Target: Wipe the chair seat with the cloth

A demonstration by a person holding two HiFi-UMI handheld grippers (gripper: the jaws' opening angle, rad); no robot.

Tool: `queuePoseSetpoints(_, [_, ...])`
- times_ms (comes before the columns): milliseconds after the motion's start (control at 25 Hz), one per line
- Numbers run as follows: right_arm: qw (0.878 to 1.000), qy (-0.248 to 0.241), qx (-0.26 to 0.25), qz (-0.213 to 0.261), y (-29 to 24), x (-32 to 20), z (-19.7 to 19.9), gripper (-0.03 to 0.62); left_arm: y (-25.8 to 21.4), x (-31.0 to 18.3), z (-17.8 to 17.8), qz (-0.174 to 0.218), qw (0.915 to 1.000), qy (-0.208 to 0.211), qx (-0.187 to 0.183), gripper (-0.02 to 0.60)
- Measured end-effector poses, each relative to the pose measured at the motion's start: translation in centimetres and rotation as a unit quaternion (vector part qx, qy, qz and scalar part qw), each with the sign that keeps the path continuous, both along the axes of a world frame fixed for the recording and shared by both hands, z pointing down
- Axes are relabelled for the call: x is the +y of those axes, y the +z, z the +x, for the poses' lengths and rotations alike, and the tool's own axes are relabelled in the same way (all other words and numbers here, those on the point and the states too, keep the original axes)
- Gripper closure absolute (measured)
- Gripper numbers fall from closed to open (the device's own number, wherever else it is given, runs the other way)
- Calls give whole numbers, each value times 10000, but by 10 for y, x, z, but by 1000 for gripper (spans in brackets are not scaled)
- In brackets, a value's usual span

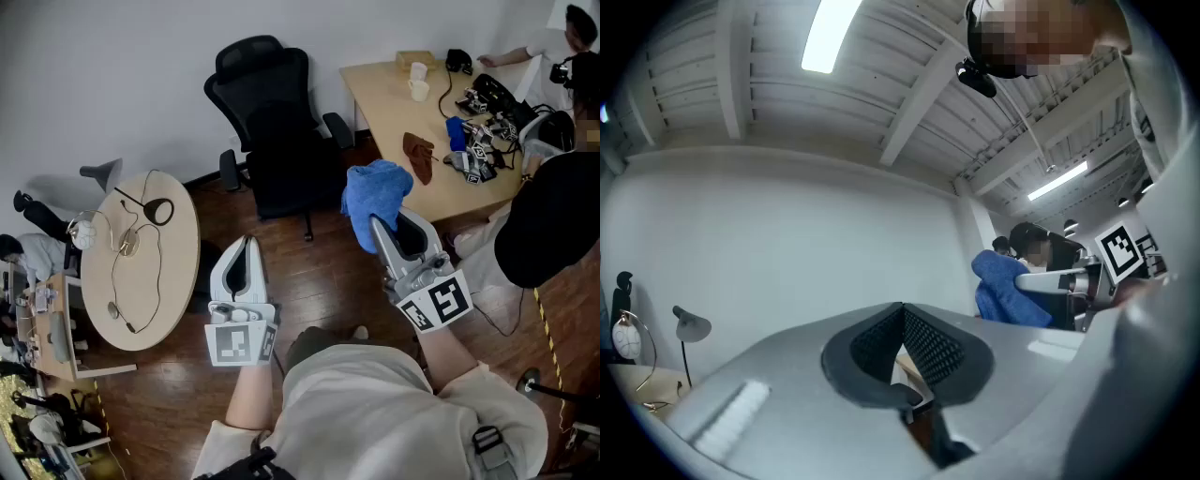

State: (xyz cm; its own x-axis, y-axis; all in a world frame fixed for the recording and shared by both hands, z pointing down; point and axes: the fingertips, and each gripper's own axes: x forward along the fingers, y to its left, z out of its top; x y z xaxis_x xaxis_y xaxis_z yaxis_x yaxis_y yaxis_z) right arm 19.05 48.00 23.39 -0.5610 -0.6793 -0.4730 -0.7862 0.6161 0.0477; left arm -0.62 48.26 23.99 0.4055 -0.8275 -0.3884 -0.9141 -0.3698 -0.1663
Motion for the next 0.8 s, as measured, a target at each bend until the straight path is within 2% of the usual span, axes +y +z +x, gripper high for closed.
queuePoseSetpoints(160, [10000, 19, -6, -96, 11, -28, 23, 499, 10, -23, 17, -29, 10000, -86, 18, 581])
queuePoseSetpoints(440, [9995, 113, 10, -304, 13, -92, 27, 499, 9, -89, 2, -185, 9997, -154, 103, 581])
queuePoseSetpoints(640, [9988, 152, 202, -423, 16, -175, -7, 499, 16, -183, -33, -281, 9993, -117, 201, 581])
queuePoseSetpoints(800, [9969, 291, 302, -665, 22, -272, -34, 499, 28, -283, -64, -530, 9981, -24, 314, 581])
